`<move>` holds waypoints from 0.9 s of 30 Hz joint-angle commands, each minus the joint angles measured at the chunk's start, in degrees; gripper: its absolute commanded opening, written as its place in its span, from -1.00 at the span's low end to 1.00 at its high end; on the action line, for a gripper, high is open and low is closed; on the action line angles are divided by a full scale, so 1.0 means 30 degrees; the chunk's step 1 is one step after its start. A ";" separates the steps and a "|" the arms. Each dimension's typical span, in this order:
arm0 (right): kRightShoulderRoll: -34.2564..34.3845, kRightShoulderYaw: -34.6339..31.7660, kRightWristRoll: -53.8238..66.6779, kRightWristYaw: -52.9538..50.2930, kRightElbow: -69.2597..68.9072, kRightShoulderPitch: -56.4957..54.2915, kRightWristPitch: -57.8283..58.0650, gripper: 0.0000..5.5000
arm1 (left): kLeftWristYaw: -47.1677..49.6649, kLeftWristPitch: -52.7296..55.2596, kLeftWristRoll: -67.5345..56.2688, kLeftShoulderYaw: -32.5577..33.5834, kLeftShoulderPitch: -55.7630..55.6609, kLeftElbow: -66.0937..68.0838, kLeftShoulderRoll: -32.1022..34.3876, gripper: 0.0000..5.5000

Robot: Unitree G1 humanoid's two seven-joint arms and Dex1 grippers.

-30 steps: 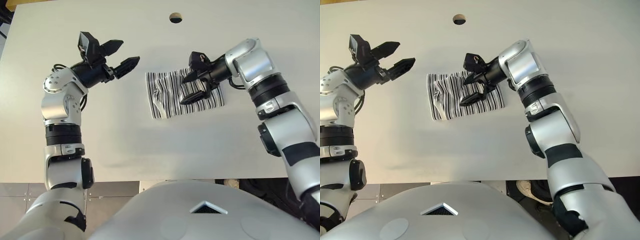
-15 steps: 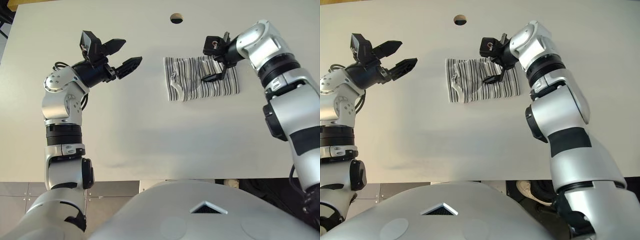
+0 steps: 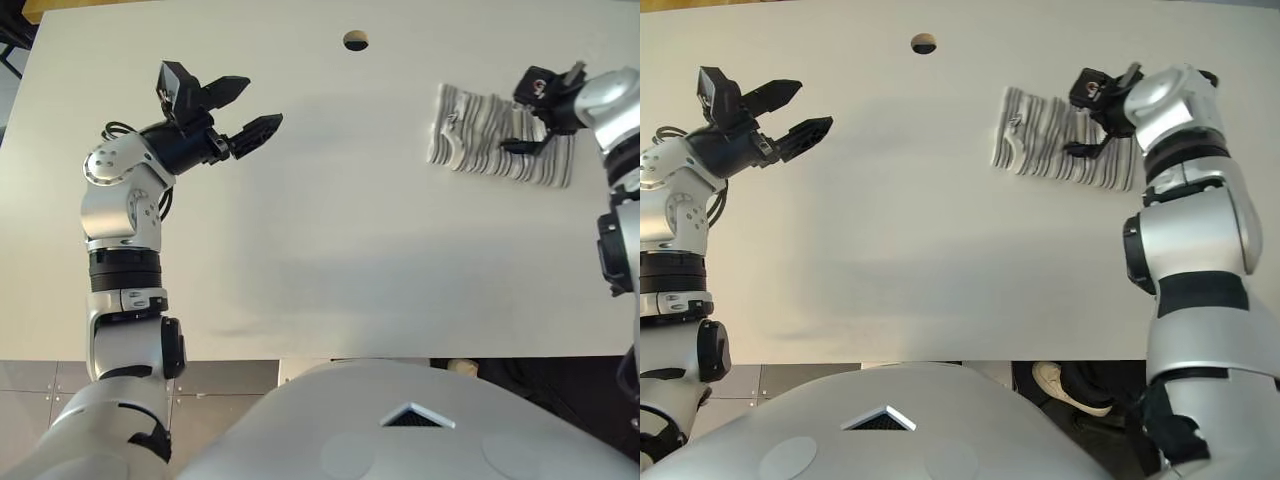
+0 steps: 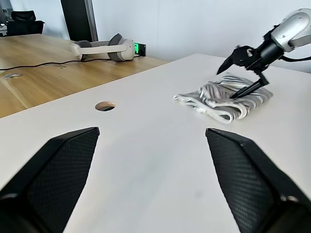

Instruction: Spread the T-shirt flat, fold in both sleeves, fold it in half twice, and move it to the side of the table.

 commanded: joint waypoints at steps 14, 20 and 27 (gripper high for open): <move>-0.0369 -0.2223 -0.0406 -0.4738 0.0635 -0.0979 -0.3517 0.99 | 0.0495 -0.2453 0.0533 0.0033 0.0159 -0.0499 -0.0168 0.48; -0.0020 -0.4872 0.1875 -0.2055 -0.0155 -0.4627 -0.4902 0.99 | 0.1634 -0.2956 0.0415 0.0272 0.0055 -0.2184 -0.0530 0.48; 0.1931 -0.6066 0.5627 0.3674 -0.6538 -0.1389 -0.5849 0.99 | 0.3537 -0.2833 0.0137 0.0591 0.1608 -0.6524 -0.0958 0.48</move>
